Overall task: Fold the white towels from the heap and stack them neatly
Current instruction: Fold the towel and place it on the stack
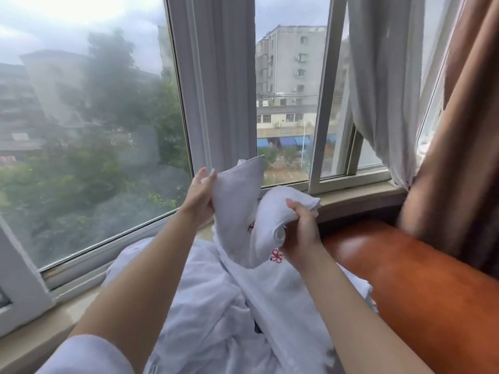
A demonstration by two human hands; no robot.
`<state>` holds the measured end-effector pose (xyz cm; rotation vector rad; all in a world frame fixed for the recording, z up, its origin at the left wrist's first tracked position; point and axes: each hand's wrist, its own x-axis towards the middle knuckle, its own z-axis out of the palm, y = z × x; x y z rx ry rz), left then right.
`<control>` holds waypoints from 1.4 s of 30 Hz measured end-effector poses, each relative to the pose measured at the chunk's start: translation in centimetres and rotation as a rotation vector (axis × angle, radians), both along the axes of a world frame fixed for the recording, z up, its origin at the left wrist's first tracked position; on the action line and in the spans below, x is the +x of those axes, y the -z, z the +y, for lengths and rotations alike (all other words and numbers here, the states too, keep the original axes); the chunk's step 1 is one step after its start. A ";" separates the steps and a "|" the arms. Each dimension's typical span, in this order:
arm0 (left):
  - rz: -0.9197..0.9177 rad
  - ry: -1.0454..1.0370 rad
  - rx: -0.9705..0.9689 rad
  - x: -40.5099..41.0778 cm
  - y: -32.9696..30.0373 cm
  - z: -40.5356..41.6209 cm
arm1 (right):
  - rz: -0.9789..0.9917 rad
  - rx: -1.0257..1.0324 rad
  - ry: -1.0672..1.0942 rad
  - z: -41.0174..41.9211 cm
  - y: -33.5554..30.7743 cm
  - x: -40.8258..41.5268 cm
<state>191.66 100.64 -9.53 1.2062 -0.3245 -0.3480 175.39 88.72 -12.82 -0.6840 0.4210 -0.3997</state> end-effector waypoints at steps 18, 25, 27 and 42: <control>-0.117 -0.313 0.340 5.5 14.2 -6.5 | 0.455 -0.272 0.625 -4.9 11.6 -5.9; -0.155 -0.205 0.597 2.6 15.6 -6.7 | 0.561 -0.478 0.574 -5.6 11.0 -7.0; -0.285 -0.159 0.754 1.8 15.0 -6.8 | 0.538 -0.597 0.606 -5.0 10.9 -7.5; -0.831 0.223 1.458 -6.5 15.9 -9.8 | 0.896 -0.733 0.534 -2.8 12.7 -11.2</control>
